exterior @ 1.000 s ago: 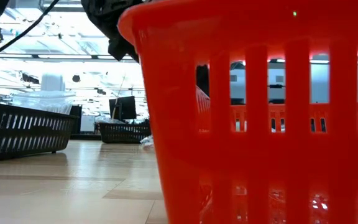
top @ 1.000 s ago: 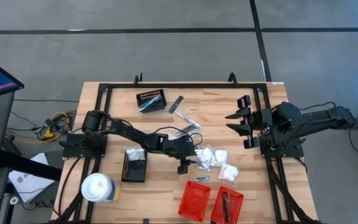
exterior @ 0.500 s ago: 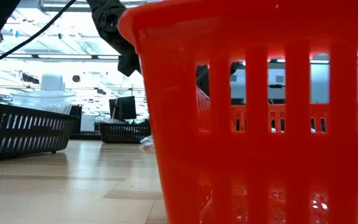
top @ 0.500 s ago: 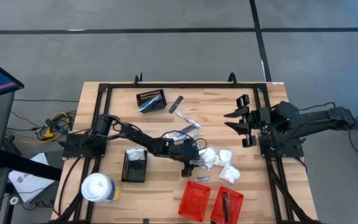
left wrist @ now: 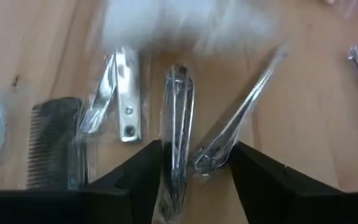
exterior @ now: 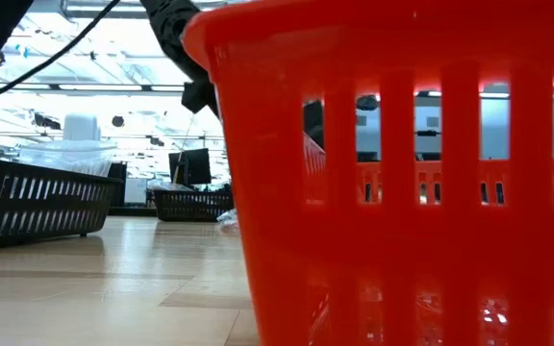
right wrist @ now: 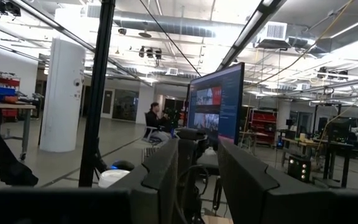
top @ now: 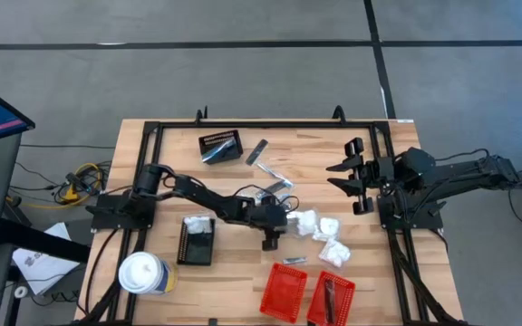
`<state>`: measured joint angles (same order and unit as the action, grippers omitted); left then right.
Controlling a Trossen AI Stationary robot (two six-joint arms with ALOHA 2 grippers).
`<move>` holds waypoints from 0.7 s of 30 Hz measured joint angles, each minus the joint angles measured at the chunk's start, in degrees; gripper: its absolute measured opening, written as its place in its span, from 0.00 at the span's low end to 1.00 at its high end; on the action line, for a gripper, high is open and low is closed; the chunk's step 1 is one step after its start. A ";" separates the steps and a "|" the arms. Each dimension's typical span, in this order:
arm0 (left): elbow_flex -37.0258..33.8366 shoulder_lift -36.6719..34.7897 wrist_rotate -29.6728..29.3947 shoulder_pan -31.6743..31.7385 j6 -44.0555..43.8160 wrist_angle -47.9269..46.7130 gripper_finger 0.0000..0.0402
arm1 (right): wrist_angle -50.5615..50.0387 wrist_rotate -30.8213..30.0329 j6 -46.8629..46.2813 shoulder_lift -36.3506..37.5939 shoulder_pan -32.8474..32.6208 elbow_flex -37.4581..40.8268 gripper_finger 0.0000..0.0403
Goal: Pick & Place Travel size toiletries
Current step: Put the nail cutter into the left red bin
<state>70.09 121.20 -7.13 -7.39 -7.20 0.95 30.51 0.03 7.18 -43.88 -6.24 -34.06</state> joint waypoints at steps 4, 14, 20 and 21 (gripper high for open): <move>-0.43 -2.07 -1.39 -0.03 -0.91 -4.35 0.42 | -0.15 0.00 -0.13 0.00 0.01 0.00 0.27; -0.59 -9.19 -3.20 -0.51 0.53 -8.30 0.39 | -0.10 0.00 -0.13 0.00 0.00 -0.03 0.27; -0.60 -9.04 -2.20 -0.83 0.94 -6.55 0.40 | -0.09 0.02 -0.13 0.00 0.00 -0.03 0.27; -0.58 -8.70 -1.65 -0.83 0.96 -6.34 0.40 | -0.09 0.00 -0.13 0.00 0.00 -0.03 0.27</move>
<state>69.52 112.50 -8.78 -8.23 -6.24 -5.39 30.41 0.03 7.05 -43.88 -6.24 -34.09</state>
